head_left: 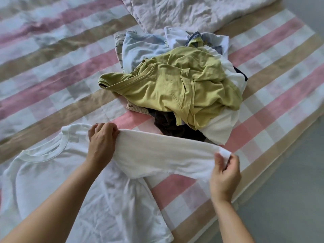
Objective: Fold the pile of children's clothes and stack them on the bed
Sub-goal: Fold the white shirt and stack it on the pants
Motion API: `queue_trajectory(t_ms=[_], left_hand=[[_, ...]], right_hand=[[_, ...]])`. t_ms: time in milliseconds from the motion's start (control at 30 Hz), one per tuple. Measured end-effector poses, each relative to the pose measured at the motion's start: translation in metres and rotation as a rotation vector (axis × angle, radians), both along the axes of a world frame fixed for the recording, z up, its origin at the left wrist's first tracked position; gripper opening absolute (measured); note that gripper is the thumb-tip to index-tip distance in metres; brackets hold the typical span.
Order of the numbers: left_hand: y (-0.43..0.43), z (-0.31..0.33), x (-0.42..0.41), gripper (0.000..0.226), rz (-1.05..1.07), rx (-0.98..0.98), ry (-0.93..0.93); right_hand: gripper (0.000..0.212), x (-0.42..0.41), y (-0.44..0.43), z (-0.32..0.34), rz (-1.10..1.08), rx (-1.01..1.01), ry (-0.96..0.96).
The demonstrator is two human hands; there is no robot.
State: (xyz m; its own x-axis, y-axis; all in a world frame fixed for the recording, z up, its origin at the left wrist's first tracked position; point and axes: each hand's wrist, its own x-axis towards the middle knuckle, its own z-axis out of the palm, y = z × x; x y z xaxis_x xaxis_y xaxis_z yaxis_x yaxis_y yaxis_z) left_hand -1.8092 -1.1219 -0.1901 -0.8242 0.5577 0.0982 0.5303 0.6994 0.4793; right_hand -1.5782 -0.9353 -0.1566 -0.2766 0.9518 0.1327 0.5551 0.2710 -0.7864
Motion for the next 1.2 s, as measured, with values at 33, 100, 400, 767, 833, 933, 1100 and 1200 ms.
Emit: queue_trajectory(t_ms=[33, 100, 400, 767, 833, 933, 1100, 1200], left_hand=[[0.007, 0.001, -0.003, 0.004, 0.027, 0.016, 0.014], [0.02, -0.003, -0.009, 0.004, 0.087, 0.036, 0.004], [0.04, -0.041, -0.018, 0.023, 0.147, -0.12, -0.048], [-0.115, 0.019, 0.054, 0.017, 0.392, 0.206, -0.016], [-0.17, 0.024, 0.076, 0.015, 0.479, 0.193, -0.024], [-0.245, 0.026, 0.107, 0.015, 0.63, 0.178, -0.065], [-0.33, 0.023, 0.16, 0.017, 0.845, 0.117, -0.155], [-0.352, 0.015, 0.186, 0.021, 0.958, 0.17, -0.249]], right_hand=[[0.049, -0.01, 0.012, 0.006, 0.023, 0.043, 0.022], [0.055, -0.031, 0.04, 0.013, 0.064, 0.109, 0.042], [0.029, -0.075, 0.103, -0.031, 0.106, 0.1, -0.245], [0.023, -0.093, -0.076, 0.002, 0.693, 0.21, -0.052], [0.019, -0.103, -0.134, -0.002, 0.876, 0.134, -0.049], [0.016, -0.112, -0.207, -0.013, 1.063, 0.072, -0.092], [0.021, -0.115, -0.298, -0.025, 1.346, 0.025, -0.173], [0.023, -0.116, -0.332, -0.03, 1.461, 0.053, -0.197]])
